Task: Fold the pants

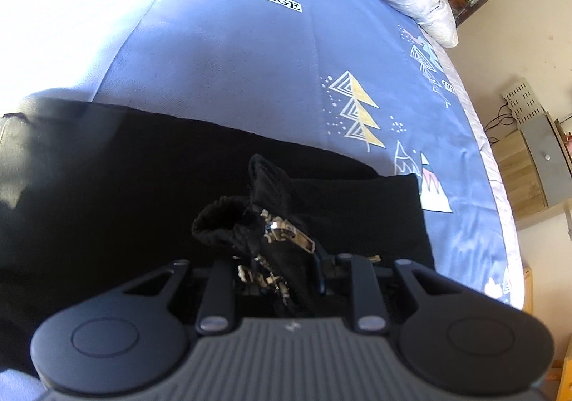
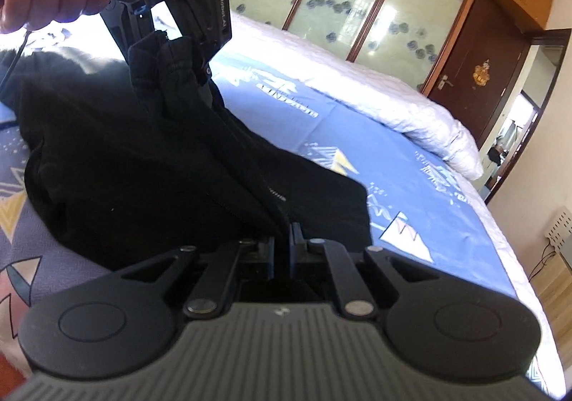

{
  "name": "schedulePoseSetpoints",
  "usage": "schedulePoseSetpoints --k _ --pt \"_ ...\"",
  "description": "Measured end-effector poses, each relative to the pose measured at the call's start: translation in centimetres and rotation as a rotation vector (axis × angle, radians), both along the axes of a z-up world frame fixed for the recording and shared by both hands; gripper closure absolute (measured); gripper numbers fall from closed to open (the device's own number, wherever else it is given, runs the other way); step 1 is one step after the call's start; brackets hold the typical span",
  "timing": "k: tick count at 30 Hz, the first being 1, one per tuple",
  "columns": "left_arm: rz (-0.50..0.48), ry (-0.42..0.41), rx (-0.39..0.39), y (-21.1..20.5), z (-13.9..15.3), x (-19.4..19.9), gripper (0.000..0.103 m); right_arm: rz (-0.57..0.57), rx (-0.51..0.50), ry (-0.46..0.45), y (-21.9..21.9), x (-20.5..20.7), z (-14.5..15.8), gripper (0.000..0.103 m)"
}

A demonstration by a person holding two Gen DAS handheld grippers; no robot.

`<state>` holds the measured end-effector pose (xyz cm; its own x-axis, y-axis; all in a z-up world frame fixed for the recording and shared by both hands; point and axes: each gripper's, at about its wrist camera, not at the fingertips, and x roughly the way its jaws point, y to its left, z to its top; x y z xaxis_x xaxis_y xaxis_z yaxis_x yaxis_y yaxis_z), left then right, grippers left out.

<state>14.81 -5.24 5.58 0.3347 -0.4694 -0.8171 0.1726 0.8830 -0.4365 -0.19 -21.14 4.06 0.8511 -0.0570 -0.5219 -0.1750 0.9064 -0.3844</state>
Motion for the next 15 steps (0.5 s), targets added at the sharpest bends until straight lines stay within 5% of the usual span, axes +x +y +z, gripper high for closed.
schedulePoseSetpoints --k 5,9,12,15 --pt "-0.019 -0.046 0.057 -0.7 -1.0 0.5 0.081 -0.004 0.019 0.078 0.7 0.0 -1.2 0.089" --pt "0.014 -0.013 0.112 -0.4 -3.0 1.3 0.071 0.012 0.059 0.109 1.4 0.1 -1.1 0.070" --pt "0.040 0.001 0.082 0.4 -4.0 1.4 0.066 0.027 0.109 0.107 1.3 -0.3 -0.8 0.064" --pt "0.039 -0.009 0.054 0.6 -3.8 1.3 0.073 -0.005 0.084 0.109 1.3 0.2 -1.3 0.058"
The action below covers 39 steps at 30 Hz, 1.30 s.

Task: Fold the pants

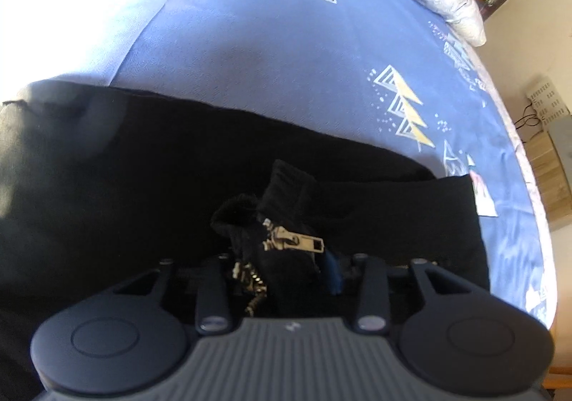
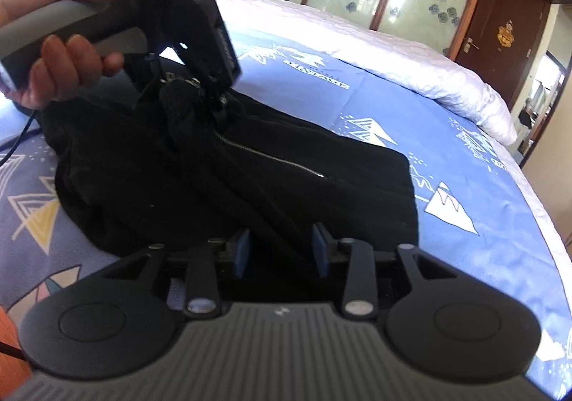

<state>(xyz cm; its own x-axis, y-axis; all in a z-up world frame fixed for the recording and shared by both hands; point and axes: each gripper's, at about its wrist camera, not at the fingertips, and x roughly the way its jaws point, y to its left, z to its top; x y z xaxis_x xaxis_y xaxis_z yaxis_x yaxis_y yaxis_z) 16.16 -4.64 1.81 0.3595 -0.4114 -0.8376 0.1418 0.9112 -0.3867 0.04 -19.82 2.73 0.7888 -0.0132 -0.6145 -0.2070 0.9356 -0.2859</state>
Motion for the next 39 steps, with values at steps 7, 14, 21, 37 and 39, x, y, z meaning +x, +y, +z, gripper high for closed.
schedulePoseSetpoints --k 7,14,21,37,39 --pt "-0.086 -0.149 0.062 -1.7 1.4 -0.4 0.075 -0.088 0.101 0.053 -1.8 2.0 -0.4 0.062" --pt "-0.031 -0.094 0.125 0.5 -0.4 -1.8 0.036 -0.032 0.251 0.074 -1.1 0.7 1.3 0.056" --pt "0.126 -0.137 0.061 9.0 2.5 -6.5 0.021 -0.005 0.514 0.138 0.7 0.8 2.5 0.056" --pt "0.549 -0.023 -0.213 26.7 -0.8 -12.9 0.021 0.348 0.379 0.236 16.7 0.4 2.2 0.056" --pt "0.594 -0.016 -0.271 27.6 -1.5 -12.6 0.020 0.360 0.351 0.222 17.6 0.5 2.3 0.056"
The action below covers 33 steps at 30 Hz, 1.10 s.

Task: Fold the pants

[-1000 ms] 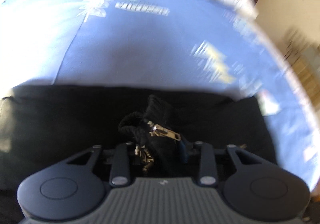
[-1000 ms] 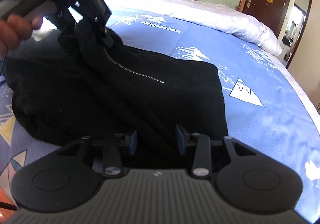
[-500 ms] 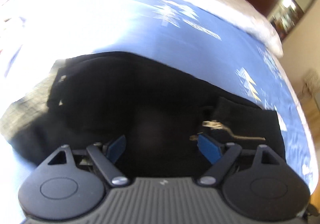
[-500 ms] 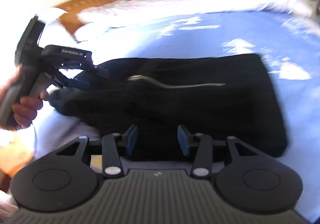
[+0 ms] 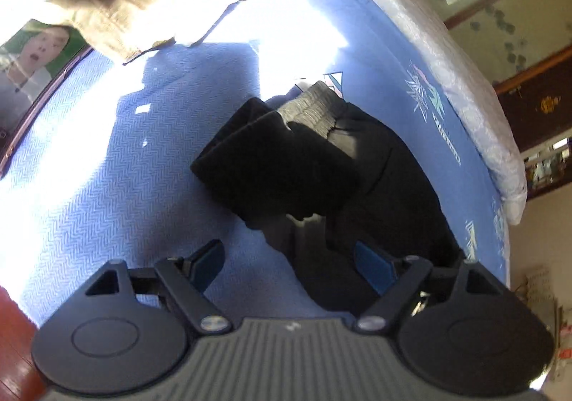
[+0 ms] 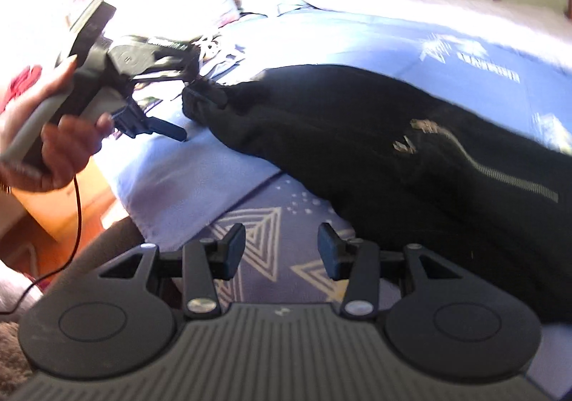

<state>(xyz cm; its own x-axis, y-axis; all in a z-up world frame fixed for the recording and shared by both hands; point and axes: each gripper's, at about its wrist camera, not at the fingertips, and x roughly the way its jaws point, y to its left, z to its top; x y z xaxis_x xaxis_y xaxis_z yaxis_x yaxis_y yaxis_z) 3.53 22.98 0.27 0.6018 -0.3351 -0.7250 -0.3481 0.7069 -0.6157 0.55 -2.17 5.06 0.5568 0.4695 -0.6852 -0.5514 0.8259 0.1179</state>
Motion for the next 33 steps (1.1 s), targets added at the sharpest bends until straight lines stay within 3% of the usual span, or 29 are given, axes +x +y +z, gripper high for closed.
schedulePoseSetpoints --k 5,9,12,18,20,21,22,23,26,30,33 --pt "0.063 -0.019 -0.079 1.5 -0.8 0.7 0.017 0.017 -0.033 -0.056 0.9 0.2 0.5 0.056" --pt "0.062 -0.015 -0.060 1.1 -1.1 2.3 0.017 0.026 -0.036 -0.081 3.2 2.4 0.4 0.055" --pt "0.047 -0.020 -0.021 -0.1 -0.8 3.3 0.012 0.046 -0.054 -0.093 5.1 4.1 -0.3 0.052" --pt "-0.035 -0.046 0.162 -2.2 -0.1 3.2 0.014 0.078 -0.167 -0.083 7.7 7.0 -2.5 0.051" --pt "-0.063 -0.055 0.240 -2.8 0.1 2.9 0.024 0.082 -0.183 -0.058 8.1 7.4 -3.2 0.054" --pt "-0.074 -0.059 0.275 -3.0 0.2 2.8 0.029 0.078 -0.188 -0.058 8.1 7.4 -3.4 0.069" --pt "-0.081 -0.063 0.308 -3.2 0.3 2.7 0.043 0.076 -0.202 -0.075 8.3 7.2 -3.4 0.078" --pt "-0.092 -0.071 0.332 -3.3 0.4 2.6 0.050 0.077 -0.219 -0.094 8.5 6.9 -3.3 0.088" --pt "-0.098 -0.096 0.327 -3.1 0.6 2.2 0.062 0.103 -0.249 -0.160 8.8 5.0 -2.7 0.091" --pt "-0.099 -0.110 0.358 -3.5 0.7 2.0 0.064 0.185 -0.313 -0.206 9.5 1.8 -3.6 0.092" --pt "-0.109 -0.112 0.400 -4.1 0.6 1.9 0.064 0.213 -0.389 -0.293 10.1 0.1 -4.5 0.090"
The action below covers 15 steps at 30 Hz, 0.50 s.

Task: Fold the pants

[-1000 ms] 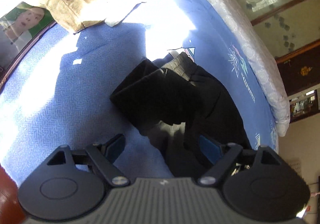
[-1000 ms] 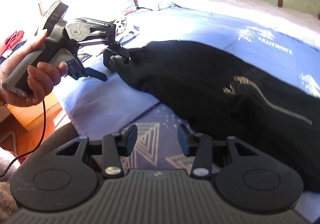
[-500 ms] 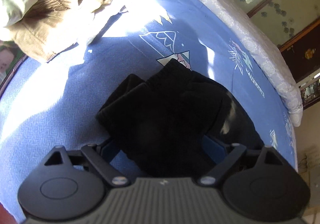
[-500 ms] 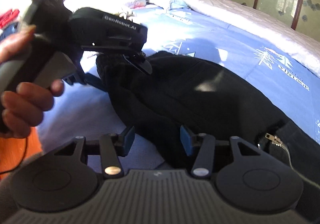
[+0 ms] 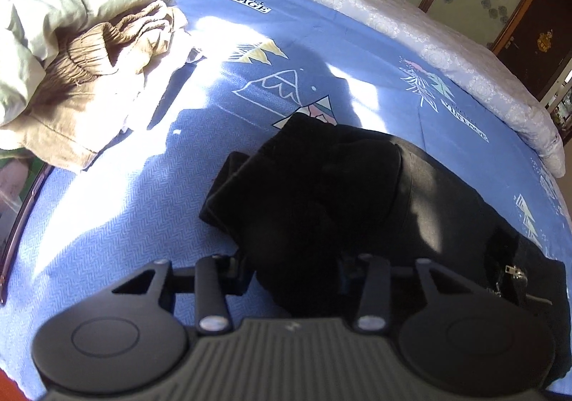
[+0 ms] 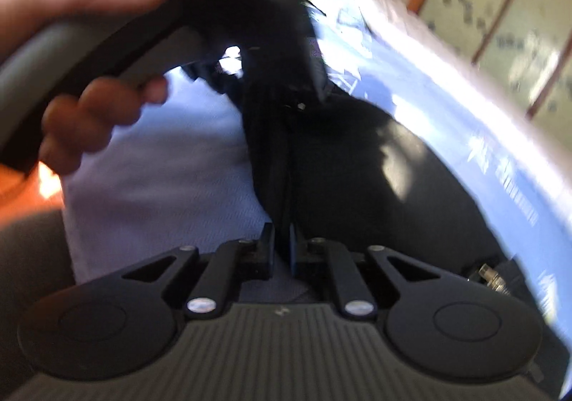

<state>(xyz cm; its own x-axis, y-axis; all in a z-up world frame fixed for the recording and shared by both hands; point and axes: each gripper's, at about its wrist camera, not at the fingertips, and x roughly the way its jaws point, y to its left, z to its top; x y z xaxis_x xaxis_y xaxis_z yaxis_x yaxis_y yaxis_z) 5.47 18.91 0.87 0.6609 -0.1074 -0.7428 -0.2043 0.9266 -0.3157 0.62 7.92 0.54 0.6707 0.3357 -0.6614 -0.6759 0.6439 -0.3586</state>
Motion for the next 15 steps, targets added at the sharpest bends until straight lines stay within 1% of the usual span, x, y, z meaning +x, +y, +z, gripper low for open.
schedulePoseSetpoints --k 3,8,10,12,15 --pt "-0.004 0.002 0.019 -0.4 0.0 0.4 0.064 0.000 -0.010 -0.009 0.0 -0.4 0.0 0.089" --pt "-0.005 0.007 0.016 -0.3 -0.2 0.4 0.062 -0.008 0.004 -0.008 -0.3 -0.6 0.4 0.086" --pt "-0.006 0.009 0.018 -0.3 -0.2 0.4 0.061 -0.007 0.012 -0.009 -0.3 -0.3 0.8 0.080" --pt "-0.007 0.011 0.017 -0.3 -0.3 0.4 0.060 0.002 0.036 -0.012 -0.5 0.1 1.7 0.062" --pt "-0.006 0.015 0.010 -0.1 -0.4 0.5 0.060 0.008 0.046 -0.020 -0.3 0.5 2.4 0.060"
